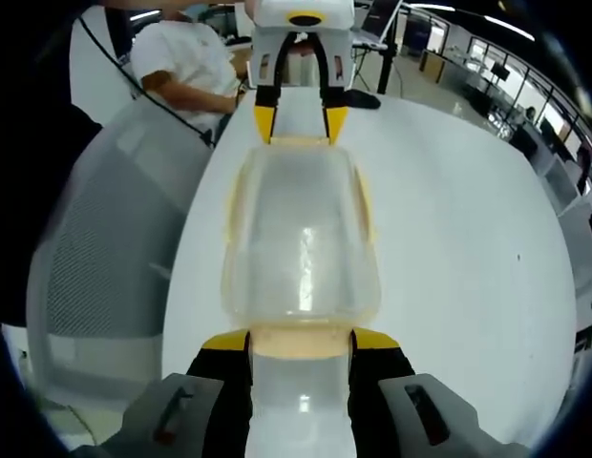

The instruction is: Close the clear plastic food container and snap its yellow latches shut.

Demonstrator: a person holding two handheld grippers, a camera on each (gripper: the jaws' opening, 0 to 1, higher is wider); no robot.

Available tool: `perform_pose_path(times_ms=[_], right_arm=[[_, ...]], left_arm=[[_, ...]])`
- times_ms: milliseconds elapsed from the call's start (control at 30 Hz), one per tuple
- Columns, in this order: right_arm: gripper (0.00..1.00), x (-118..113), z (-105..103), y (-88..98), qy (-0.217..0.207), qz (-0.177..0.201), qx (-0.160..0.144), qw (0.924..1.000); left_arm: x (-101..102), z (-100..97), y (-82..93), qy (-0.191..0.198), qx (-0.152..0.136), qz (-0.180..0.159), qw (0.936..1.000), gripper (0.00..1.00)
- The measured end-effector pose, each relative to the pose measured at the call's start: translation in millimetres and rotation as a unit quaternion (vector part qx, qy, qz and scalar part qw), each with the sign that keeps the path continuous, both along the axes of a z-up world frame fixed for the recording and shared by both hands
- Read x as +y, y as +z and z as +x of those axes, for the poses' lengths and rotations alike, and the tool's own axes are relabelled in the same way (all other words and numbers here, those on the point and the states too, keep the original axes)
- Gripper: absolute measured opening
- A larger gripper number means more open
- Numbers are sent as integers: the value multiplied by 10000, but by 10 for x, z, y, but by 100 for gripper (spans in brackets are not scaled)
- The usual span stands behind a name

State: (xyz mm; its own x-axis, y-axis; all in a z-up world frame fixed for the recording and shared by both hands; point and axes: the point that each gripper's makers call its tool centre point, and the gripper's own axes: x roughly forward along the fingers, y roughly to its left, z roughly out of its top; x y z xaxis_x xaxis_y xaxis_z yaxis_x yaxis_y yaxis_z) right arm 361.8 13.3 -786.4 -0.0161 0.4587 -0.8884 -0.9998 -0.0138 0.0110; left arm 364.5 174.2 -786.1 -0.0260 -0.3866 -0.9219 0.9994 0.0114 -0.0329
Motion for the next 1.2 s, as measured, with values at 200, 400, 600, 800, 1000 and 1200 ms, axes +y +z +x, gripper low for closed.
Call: perform_pose_path(times_ms=[200, 400, 600, 800, 1000, 1200], right_arm=[[37, -91, -12, -8, -25, -21, 27, 10000], [37, -151, -6, -15, -47, -70, 7, 10000], [37, -227, 8, -3, -44, -100, -15, 9999], [37, -284, 14, -1, -50, -99, 8, 9999], [37, -288, 20, 13, -43, -117, 1, 9999], [37, -347, 18, 23, -37, -149, 2, 9999]], left_arm=[[-87, -3, 5, -22, 14, -50, 10000, 37], [-160, 16, -17, -67, 7, -2, 10000, 37], [-225, 20, -16, -77, 4, -2, 10000, 37], [-280, 26, -2, -60, 13, -85, 9999, 37], [-289, 38, -29, -66, 0, -14, 10000, 37], [-344, 26, -26, -66, 21, -53, 10000, 37]])
